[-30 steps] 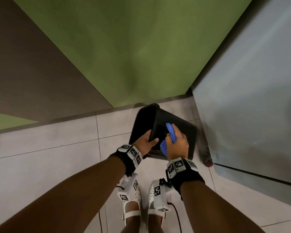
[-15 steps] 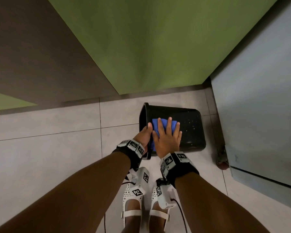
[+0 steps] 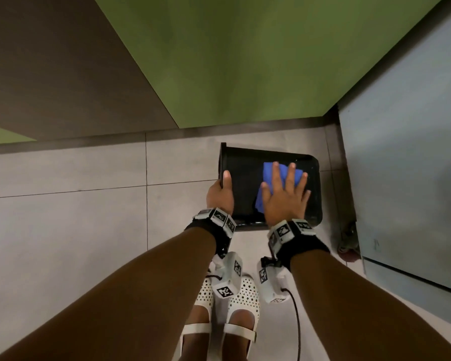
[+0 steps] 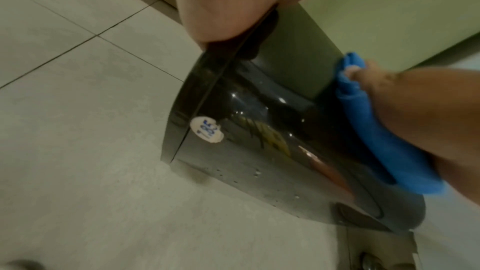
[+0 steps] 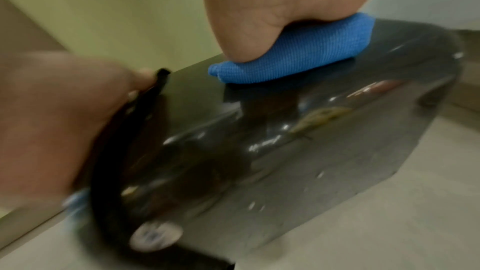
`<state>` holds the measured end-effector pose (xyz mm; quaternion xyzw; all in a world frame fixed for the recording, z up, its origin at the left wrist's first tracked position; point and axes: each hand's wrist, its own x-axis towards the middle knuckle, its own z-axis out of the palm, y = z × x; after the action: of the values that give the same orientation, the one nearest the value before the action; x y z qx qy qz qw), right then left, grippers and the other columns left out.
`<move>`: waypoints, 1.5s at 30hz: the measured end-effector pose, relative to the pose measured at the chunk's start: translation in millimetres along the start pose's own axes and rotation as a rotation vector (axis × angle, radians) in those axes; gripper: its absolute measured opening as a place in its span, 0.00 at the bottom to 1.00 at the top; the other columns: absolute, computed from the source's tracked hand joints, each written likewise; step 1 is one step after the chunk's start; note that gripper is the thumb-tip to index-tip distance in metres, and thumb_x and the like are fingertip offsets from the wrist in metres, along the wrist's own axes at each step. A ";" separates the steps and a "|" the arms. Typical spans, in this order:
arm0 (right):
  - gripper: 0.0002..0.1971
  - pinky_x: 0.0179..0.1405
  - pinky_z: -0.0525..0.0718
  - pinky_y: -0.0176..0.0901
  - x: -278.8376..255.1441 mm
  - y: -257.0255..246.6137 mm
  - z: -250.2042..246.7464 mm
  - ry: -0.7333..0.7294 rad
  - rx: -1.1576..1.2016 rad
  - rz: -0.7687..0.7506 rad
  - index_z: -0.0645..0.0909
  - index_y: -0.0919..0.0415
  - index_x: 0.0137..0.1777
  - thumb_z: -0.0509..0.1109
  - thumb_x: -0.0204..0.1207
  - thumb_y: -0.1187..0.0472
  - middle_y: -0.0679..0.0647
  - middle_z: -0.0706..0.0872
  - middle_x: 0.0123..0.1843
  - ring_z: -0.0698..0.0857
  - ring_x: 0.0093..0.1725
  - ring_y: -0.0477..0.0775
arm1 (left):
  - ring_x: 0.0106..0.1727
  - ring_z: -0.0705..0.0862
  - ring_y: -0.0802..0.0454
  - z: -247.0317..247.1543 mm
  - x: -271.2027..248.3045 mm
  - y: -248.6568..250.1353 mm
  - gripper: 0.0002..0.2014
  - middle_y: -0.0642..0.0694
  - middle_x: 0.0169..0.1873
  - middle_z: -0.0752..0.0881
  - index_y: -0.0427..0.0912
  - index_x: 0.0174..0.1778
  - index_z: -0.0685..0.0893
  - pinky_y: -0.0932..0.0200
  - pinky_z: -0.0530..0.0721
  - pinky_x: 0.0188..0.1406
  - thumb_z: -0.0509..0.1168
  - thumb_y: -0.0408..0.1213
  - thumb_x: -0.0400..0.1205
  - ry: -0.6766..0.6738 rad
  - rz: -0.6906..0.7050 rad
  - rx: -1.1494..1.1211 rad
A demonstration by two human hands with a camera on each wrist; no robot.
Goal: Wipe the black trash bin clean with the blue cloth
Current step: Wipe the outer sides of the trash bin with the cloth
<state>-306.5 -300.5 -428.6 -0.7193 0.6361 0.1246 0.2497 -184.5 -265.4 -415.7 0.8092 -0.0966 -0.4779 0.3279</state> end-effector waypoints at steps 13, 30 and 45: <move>0.30 0.78 0.39 0.63 -23.5 -47.6 19.4 -0.054 0.002 -0.203 0.36 0.44 0.81 0.45 0.84 0.42 0.53 0.34 0.84 0.34 0.81 0.65 | 0.61 0.80 0.44 -8.9 7.8 2.7 0.22 0.42 0.55 0.82 0.38 0.64 0.78 0.54 0.76 0.65 0.49 0.48 0.86 -0.201 -0.070 -0.170; 0.31 0.75 0.53 0.72 -40.6 9.6 24.0 0.013 0.009 0.050 0.46 0.53 0.82 0.46 0.83 0.44 0.62 0.47 0.84 0.47 0.80 0.74 | 0.74 0.72 0.39 -3.8 13.9 -6.4 0.24 0.38 0.72 0.74 0.41 0.74 0.69 0.42 0.66 0.78 0.50 0.49 0.85 -0.193 -0.021 -0.192; 0.27 0.79 0.40 0.64 42.3 -65.0 -12.6 -0.114 -0.090 -0.286 0.41 0.45 0.82 0.42 0.85 0.46 0.49 0.39 0.84 0.34 0.82 0.62 | 0.69 0.75 0.49 -10.3 12.1 -8.6 0.21 0.38 0.69 0.77 0.36 0.73 0.69 0.74 0.67 0.59 0.46 0.40 0.87 -0.201 0.263 0.005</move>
<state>-237.9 -338.8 -425.9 -0.8048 0.5057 0.1567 0.2683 -170.9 -260.0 -426.3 0.7385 -0.2350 -0.5093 0.3742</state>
